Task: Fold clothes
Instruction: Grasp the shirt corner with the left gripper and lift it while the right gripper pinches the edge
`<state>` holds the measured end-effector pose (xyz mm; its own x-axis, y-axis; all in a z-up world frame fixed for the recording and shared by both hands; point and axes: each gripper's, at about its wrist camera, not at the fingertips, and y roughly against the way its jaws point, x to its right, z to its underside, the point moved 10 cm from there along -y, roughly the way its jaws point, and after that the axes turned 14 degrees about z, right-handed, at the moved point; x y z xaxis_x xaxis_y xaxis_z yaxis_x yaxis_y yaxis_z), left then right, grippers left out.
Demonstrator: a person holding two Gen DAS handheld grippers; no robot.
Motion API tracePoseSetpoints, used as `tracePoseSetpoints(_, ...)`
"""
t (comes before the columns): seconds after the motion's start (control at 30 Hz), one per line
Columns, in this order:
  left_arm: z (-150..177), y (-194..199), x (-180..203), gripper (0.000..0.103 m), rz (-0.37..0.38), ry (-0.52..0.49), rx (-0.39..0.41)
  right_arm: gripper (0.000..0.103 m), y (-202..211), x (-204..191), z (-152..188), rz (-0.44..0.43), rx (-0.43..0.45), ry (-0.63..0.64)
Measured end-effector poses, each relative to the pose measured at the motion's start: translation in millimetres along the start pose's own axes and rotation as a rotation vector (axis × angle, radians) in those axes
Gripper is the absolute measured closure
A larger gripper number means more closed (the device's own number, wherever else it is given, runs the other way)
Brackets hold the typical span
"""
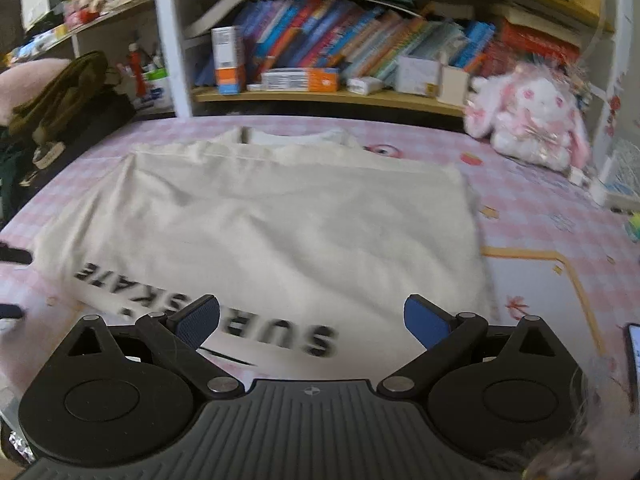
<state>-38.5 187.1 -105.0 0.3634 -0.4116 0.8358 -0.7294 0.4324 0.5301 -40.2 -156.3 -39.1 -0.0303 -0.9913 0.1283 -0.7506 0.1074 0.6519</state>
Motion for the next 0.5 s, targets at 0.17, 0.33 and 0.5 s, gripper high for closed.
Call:
tracePoseSetpoints(0.17,-16.1,-7.1,-4.7,0.045,0.026,0.011,-0.067,0.004,11.3,-68.6,-6.5,-0.106,0.006,0.1)
tracePoseSetpoints(0.33,-34.5,-16.8,-8.2,0.045,0.083,0.054,-0.096,0.004,20.6,-135.0,-16.7,-0.206,0.001,0.192)
tracePoseSetpoints(0.5,-46.3,-30.8,-9.1,0.052,0.135,0.108,-0.107,0.004,27.8,-193.5,-29.4,-0.25,0.026,0.304)
